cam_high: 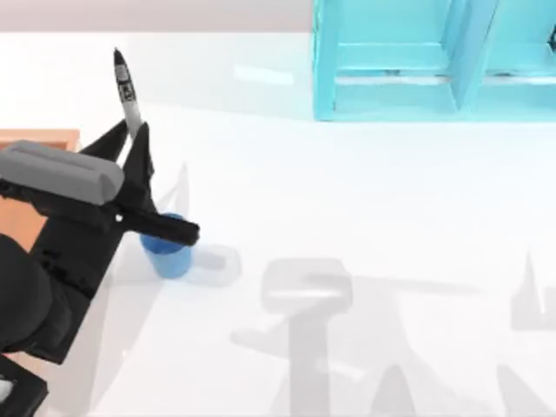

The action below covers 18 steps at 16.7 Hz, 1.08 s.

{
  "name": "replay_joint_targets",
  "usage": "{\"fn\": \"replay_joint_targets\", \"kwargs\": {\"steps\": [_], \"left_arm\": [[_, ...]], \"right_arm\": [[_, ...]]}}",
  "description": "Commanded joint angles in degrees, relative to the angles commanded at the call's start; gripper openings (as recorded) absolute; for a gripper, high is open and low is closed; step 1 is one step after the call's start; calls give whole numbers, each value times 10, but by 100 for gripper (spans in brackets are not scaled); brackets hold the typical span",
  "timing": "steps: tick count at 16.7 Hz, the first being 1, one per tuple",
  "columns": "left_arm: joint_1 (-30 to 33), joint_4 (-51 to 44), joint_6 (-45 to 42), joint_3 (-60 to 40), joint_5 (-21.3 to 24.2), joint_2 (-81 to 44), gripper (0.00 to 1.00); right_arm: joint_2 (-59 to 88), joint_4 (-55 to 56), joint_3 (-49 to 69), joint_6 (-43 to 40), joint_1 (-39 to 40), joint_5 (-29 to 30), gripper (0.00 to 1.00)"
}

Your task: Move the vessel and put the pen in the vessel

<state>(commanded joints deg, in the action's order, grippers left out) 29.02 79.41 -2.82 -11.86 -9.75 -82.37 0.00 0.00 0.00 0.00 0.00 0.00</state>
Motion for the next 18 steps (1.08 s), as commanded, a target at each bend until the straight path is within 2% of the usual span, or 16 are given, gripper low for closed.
{"fn": "replay_joint_targets", "kwargs": {"steps": [3,16,18], "left_arm": [[0,0,0,0,0,0,0],[0,0,0,0,0,0,98],[0,0,0,0,0,0,100]], "right_arm": [[0,0,0,0,0,0,100],[0,0,0,0,0,0,100],[0,0,0,0,0,0,100]]}}
